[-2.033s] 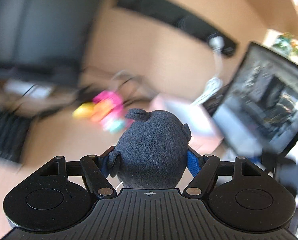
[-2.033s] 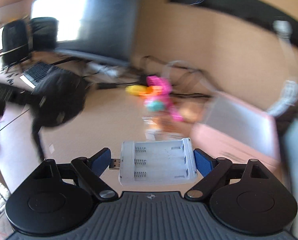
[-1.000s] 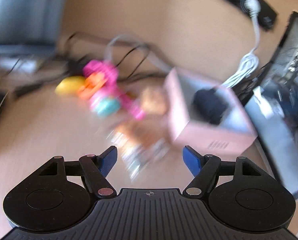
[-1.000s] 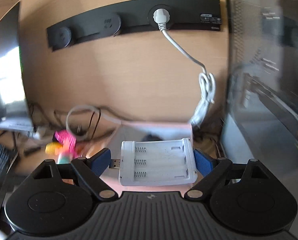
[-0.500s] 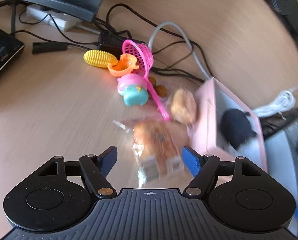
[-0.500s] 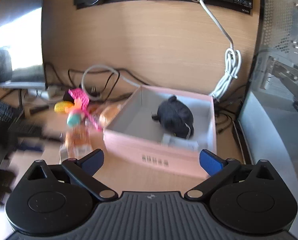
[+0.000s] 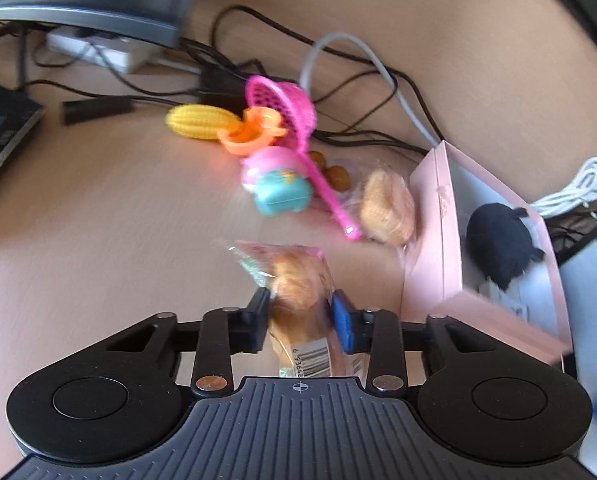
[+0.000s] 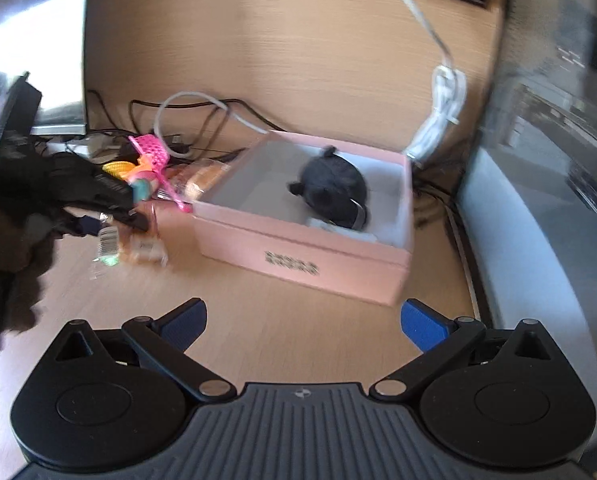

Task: Organize objects
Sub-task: 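Grasp the wrapped bread bag with the left gripper while the right gripper grasps the teal toy, then place the bread bag into the pink box with the left gripper while the right gripper places the teal toy, then grasp the black cylindrical stick from the desk with the left gripper, then grasp the yellow corn toy with the right gripper while the left gripper holds the black stick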

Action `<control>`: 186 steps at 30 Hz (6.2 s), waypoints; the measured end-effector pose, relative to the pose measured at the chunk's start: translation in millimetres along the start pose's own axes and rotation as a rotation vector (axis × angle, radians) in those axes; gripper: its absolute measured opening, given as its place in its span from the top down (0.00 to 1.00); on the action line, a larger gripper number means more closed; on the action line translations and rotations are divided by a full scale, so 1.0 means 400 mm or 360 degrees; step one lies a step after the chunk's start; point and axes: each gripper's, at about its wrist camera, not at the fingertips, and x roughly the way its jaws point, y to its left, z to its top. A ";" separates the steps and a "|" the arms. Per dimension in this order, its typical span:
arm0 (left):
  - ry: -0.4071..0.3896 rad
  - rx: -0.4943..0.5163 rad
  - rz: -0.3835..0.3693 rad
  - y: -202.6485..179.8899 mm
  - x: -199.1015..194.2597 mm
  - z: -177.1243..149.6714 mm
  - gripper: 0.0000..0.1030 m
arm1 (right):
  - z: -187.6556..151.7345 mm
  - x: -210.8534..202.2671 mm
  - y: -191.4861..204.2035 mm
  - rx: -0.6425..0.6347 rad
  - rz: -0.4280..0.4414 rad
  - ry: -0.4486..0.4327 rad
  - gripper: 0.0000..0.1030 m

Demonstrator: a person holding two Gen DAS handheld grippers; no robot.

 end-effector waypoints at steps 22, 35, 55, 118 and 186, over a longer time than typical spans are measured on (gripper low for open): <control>-0.0020 0.0003 0.0034 0.367 -0.358 -0.143 0.67 | 0.281 0.456 0.505 -0.0383 0.0200 0.0183 0.65; 0.0143 0.0375 -0.0284 0.198 -0.262 -0.150 0.67 | 0.078 0.044 0.340 -0.0280 0.0282 0.0190 0.65; -0.0120 0.0760 -0.0655 -0.264 -0.217 0.065 0.67 | -0.100 -0.258 0.034 0.0063 -0.0084 -0.0021 0.65; -0.0224 0.0876 0.0269 0.265 0.068 0.250 0.65 | -0.041 -0.081 0.210 -0.0206 0.0106 0.0144 0.15; 0.0119 0.0180 0.0117 0.242 -0.306 -0.193 0.79 | 0.277 0.429 0.465 -0.0182 0.0606 0.0452 0.30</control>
